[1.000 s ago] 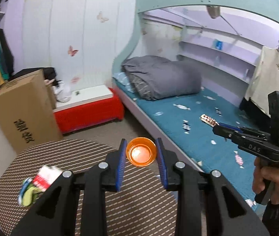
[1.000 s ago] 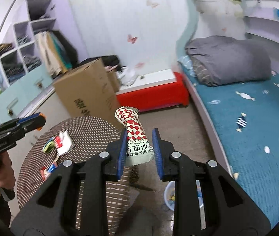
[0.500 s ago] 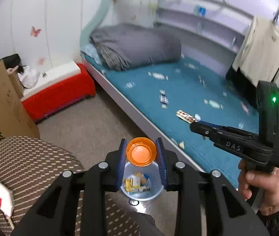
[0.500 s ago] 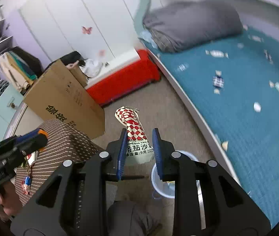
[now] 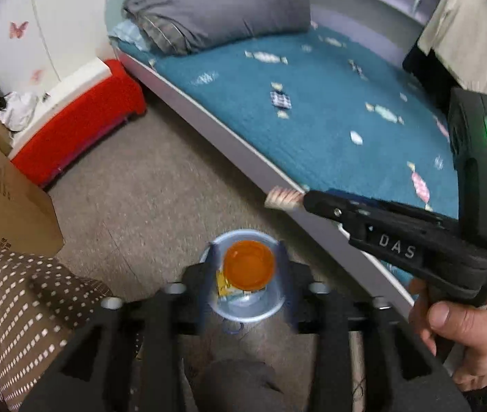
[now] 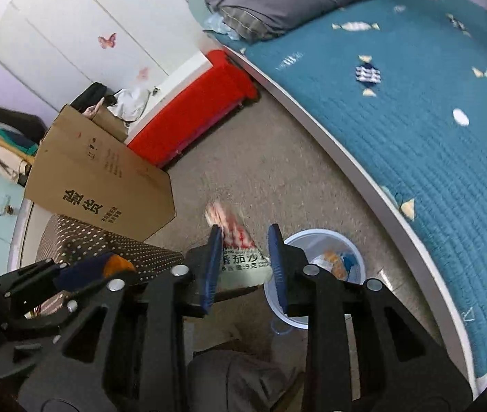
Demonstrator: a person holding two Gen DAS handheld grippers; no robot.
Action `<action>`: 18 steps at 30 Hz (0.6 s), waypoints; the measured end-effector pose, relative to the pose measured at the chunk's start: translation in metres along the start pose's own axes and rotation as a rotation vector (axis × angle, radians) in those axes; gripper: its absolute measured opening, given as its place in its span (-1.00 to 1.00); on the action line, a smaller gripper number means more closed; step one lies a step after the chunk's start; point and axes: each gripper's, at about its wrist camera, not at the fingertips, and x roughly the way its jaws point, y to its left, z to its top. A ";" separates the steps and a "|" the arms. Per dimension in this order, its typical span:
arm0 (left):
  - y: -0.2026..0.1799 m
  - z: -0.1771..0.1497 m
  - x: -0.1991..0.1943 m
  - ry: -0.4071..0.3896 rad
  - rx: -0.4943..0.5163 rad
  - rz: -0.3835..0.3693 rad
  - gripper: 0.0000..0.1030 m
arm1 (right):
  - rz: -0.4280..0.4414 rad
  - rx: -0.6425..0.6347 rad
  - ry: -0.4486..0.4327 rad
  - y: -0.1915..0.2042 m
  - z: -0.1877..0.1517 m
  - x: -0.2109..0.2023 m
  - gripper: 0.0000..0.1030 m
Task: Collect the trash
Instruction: 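Carry the cup and packet over the wastebasket and open both tools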
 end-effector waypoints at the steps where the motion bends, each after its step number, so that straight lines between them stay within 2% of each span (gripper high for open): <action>1: 0.002 0.000 0.002 -0.002 -0.005 0.012 0.55 | 0.002 0.020 0.010 -0.006 0.000 0.004 0.13; 2: 0.005 0.000 0.000 -0.027 -0.012 0.036 0.72 | 0.003 0.029 0.013 -0.009 0.000 0.006 0.17; 3: 0.006 -0.001 -0.002 -0.043 -0.015 0.048 0.73 | 0.001 0.043 0.016 -0.013 -0.001 0.008 0.22; 5: 0.010 -0.003 -0.002 -0.035 -0.023 0.051 0.74 | -0.002 0.064 0.021 -0.019 -0.003 0.008 0.45; 7: 0.014 -0.005 -0.005 -0.035 -0.038 0.064 0.74 | -0.007 0.086 0.013 -0.024 -0.006 0.004 0.80; 8: 0.016 -0.006 -0.008 -0.043 -0.043 0.073 0.74 | -0.010 0.097 0.008 -0.026 -0.008 0.001 0.84; 13: 0.022 -0.012 -0.029 -0.087 -0.066 0.095 0.81 | -0.070 0.098 -0.014 -0.025 -0.014 -0.011 0.88; 18: 0.022 -0.020 -0.057 -0.138 -0.066 0.101 0.81 | -0.086 0.080 -0.043 -0.014 -0.018 -0.029 0.88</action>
